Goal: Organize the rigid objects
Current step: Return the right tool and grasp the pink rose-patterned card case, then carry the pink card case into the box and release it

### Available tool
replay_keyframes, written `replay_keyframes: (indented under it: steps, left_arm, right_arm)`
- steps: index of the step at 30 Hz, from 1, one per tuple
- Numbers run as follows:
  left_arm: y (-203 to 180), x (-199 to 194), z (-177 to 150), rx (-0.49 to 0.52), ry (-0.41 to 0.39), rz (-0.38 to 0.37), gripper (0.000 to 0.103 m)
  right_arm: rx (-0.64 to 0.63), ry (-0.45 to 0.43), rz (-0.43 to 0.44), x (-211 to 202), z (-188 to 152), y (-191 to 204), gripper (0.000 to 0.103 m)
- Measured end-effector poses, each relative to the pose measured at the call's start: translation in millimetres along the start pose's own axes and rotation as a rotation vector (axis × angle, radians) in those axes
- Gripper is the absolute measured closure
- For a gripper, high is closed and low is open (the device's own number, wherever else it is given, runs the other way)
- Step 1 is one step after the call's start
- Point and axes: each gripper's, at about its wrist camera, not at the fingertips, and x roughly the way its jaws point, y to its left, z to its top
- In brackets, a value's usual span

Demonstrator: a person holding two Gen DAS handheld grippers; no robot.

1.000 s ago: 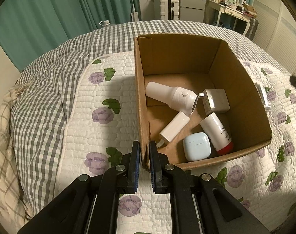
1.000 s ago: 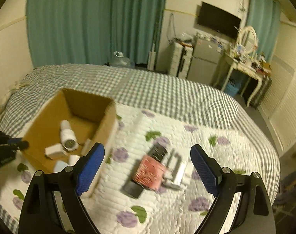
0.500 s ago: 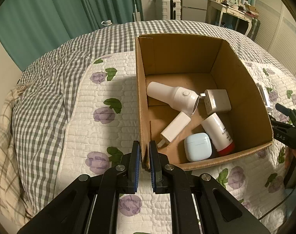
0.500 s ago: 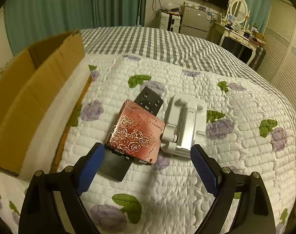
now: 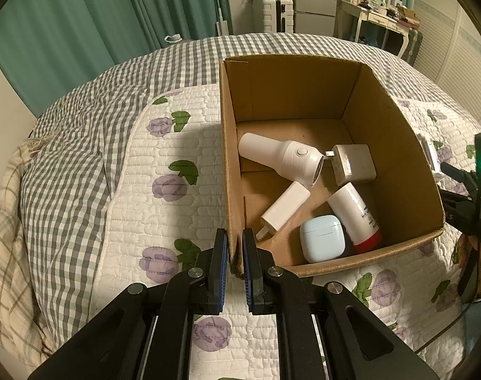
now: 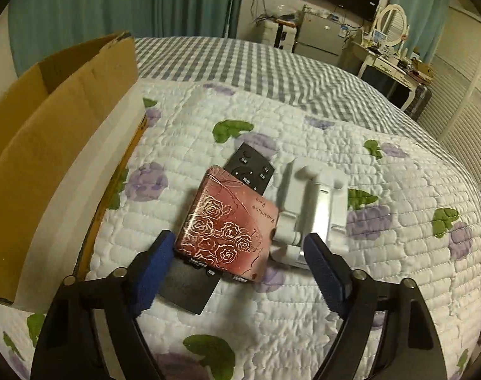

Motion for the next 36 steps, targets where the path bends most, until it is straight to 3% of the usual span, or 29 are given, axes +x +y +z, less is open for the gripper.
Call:
replay_keyframes:
  steps: [6, 10, 11, 15, 23, 30, 36]
  left_arm:
    - [0.2, -0.2, -0.4, 0.000, 0.000, -0.002, 0.094]
    - [0.0, -0.2, -0.6, 0.001, 0.000, -0.002, 0.094]
    - [0.2, -0.1, -0.2, 0.000, 0.000, -0.003, 0.094]
    - [0.3, -0.6, -0.8, -0.002, 0.000, -0.004, 0.094]
    - [0.8, -1.1, 0.2, -0.002, 0.003, -0.008, 0.094]
    - [1.0, -0.8, 0.7, -0.001, 0.002, -0.008, 0.094]
    - [1.2, -1.2, 0.8, 0.004, 0.004, -0.006, 0.094]
  right_arm:
    - [0.073, -0.073, -0.023, -23.9, -4.4, -18.0, 0.037]
    - [0.121, -0.075, -0.047, -26.3, -4.3, -29.6, 0.067]
    - [0.122, -0.065, -0.049, -24.4, -3.6, -29.8, 0.070]
    - [0.127, -0.021, 0.020, -10.3, -2.4, -27.8, 0.077]
    - [0.159, 0.014, 0.039, 8.8, 1.4, -33.3, 0.089]
    - [0.143, -0.015, 0.046, 0.3, -0.7, -30.1, 0.093]
    - [0.088, -0.099, 0.074, -28.3, -2.1, -20.8, 0.093]
